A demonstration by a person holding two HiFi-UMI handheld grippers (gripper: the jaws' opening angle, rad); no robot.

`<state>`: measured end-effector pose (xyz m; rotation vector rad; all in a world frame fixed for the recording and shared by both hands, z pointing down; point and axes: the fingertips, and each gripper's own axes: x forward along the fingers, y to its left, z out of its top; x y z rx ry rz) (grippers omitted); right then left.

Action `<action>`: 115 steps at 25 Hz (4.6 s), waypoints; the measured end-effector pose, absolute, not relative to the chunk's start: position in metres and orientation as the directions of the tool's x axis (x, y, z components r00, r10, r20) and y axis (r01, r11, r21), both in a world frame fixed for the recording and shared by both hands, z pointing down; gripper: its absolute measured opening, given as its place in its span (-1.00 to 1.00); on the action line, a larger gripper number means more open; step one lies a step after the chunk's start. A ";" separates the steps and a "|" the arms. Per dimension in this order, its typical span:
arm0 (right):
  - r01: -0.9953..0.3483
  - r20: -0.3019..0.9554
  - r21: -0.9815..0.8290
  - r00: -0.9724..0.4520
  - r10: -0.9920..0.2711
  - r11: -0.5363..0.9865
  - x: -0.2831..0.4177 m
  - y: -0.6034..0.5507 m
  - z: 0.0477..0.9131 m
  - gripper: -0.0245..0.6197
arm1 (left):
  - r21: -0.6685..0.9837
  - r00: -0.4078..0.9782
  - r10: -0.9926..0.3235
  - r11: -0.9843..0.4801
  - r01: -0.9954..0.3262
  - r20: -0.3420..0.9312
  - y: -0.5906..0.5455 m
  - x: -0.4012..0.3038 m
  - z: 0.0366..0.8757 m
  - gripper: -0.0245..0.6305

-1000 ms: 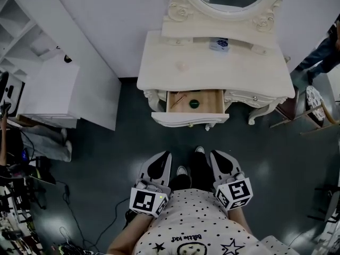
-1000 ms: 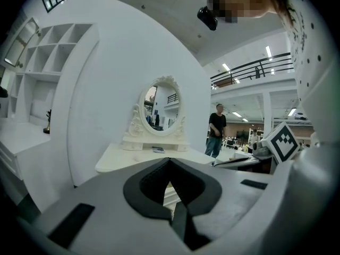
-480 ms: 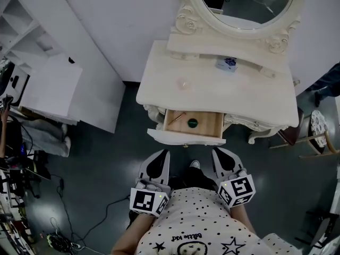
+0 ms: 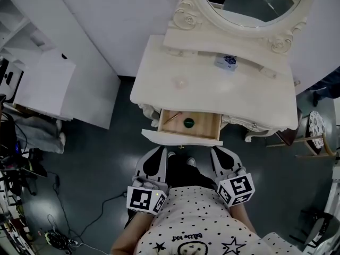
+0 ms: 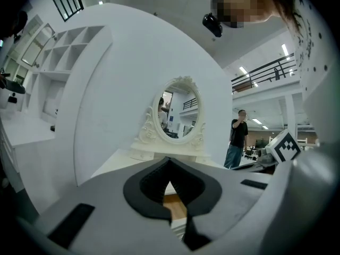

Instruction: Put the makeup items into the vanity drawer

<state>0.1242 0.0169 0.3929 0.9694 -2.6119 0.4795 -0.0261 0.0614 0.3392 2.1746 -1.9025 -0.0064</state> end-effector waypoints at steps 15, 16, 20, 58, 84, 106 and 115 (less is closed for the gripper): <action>-0.722 0.387 -0.194 -0.678 -0.625 0.664 0.057 -0.029 0.372 -0.90 | 0.174 0.269 -0.948 -0.240 -0.955 0.170 0.001 -0.084 0.324 -0.91; -0.727 0.382 -0.196 -0.674 -0.632 0.658 0.054 -0.031 0.372 -0.90 | 0.167 0.278 -0.946 -0.250 -0.954 0.169 -0.002 -0.087 0.324 -0.91; -0.755 0.379 -0.204 -0.647 -0.661 0.623 0.047 -0.038 0.376 -0.90 | 0.162 0.293 -0.939 -0.265 -0.950 0.178 -0.012 -0.103 0.330 -0.91; -0.688 0.454 -0.017 -0.652 -0.607 0.726 -0.047 -0.214 0.403 -0.49 | 0.206 0.219 -0.959 -0.181 -0.962 0.178 -0.022 -0.149 0.334 -0.91; -0.709 0.746 -0.026 -0.482 -0.459 0.704 -0.080 -0.259 0.558 -0.37 | 0.191 0.091 -0.975 -0.051 -0.980 0.205 -0.009 -0.190 0.337 -0.91; -0.795 0.474 -0.118 -0.571 -0.670 0.595 -0.017 -0.234 0.442 -0.45 | 0.166 0.124 -0.973 -0.092 -0.982 0.193 -0.021 -0.191 0.332 -0.91; -0.849 0.344 -0.200 -0.528 -0.777 0.489 0.051 -0.179 0.392 -0.45 | 0.171 0.142 -0.971 -0.109 -0.979 0.192 -0.017 -0.182 0.334 -0.91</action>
